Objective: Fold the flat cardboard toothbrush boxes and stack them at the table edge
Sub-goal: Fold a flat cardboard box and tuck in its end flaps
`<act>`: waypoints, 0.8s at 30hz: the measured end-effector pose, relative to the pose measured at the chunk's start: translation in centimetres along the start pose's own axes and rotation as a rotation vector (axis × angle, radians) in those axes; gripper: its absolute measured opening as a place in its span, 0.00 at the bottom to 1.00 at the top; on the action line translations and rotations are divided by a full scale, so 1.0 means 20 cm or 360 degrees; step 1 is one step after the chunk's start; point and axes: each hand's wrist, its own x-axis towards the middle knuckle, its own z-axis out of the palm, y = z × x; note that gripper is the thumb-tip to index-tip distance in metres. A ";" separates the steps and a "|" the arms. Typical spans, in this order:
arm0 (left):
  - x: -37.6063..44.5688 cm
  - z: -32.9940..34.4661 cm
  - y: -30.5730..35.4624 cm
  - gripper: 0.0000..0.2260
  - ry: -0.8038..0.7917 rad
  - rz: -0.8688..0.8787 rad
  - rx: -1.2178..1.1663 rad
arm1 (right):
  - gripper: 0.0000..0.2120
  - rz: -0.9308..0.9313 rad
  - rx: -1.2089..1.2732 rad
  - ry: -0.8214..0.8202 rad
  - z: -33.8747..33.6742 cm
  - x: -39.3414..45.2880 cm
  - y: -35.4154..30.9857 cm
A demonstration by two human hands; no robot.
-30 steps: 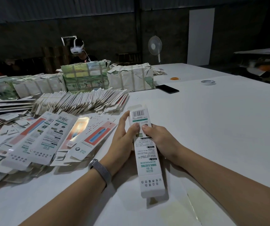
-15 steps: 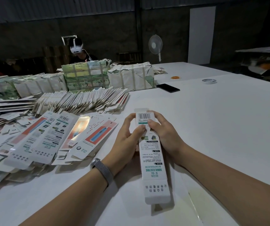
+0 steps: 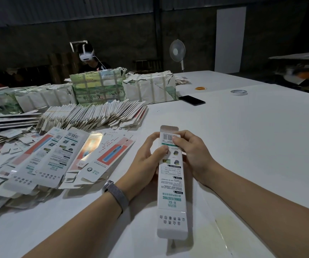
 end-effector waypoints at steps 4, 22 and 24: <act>0.00 0.00 0.00 0.19 -0.0016 -0.0051 0.0009 | 0.05 -0.0112 -0.0002 0.0097 0.00 0.00 0.00; 0.00 -0.01 0.01 0.17 -0.0023 -0.0117 0.0013 | 0.11 -0.0333 -0.0194 0.0077 0.01 -0.01 -0.01; 0.00 -0.02 0.00 0.15 -0.0008 -0.0122 -0.0016 | 0.10 -0.0294 -0.0190 0.0035 0.01 -0.02 -0.01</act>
